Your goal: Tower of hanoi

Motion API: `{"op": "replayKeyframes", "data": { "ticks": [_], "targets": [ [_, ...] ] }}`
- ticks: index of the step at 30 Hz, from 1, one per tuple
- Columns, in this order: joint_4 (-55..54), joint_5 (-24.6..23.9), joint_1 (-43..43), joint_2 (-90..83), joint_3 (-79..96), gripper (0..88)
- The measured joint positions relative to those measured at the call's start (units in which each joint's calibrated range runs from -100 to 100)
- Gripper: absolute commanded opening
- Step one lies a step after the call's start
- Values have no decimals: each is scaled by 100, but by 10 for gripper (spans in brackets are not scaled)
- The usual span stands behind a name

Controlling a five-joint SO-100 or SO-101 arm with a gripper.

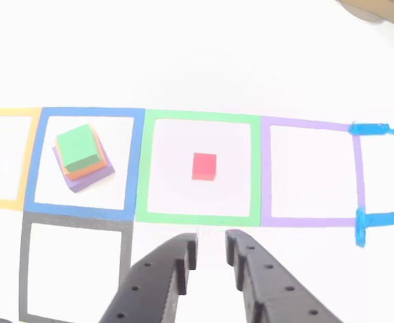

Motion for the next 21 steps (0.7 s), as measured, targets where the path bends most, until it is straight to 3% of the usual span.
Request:
{"op": "replayKeyframes", "data": {
  "ticks": [4, 8, 15, 21],
  "targets": [
    [250, 126, 527, 68, -35, 21],
    [-242, 324, 936, -245, 956, 121],
    [-2418, 342, 1451, -1106, 3887, 265],
    [-4942, 396, 1802, -1401, 6428, 288]
  ]
}}
